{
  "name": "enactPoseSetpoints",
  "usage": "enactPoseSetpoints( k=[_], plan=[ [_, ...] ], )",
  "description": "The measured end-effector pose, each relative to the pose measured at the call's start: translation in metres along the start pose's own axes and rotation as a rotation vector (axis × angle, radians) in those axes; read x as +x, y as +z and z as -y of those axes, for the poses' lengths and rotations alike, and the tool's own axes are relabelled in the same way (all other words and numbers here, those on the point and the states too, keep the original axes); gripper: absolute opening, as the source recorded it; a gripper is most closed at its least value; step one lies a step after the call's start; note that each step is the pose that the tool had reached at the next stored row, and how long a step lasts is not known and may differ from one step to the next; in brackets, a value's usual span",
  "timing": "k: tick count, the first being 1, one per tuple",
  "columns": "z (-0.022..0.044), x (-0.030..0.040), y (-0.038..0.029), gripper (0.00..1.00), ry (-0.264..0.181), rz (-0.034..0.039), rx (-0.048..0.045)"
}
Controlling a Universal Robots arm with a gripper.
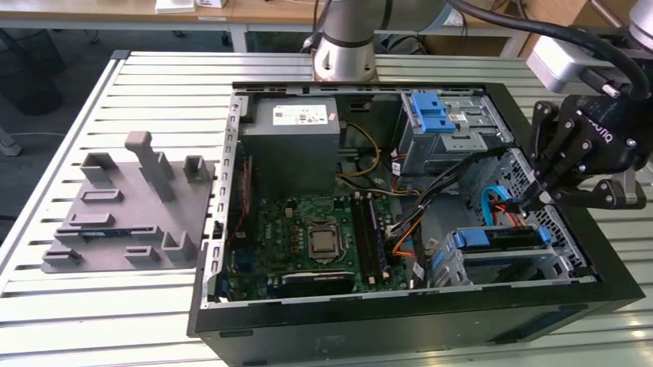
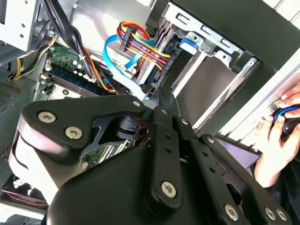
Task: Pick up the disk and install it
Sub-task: 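Insert the second disk wire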
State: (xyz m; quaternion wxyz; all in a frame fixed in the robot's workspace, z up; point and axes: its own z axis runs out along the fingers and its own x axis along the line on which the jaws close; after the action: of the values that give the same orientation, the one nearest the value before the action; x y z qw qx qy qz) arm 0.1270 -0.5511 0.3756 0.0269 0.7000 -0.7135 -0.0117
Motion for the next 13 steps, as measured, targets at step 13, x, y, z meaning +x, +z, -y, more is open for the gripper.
enactPoseSetpoints(
  k=[13],
  plan=[
    [-0.008,-0.0056,-0.0001,0.11,0.0,-0.0009,0.0]
  ],
)
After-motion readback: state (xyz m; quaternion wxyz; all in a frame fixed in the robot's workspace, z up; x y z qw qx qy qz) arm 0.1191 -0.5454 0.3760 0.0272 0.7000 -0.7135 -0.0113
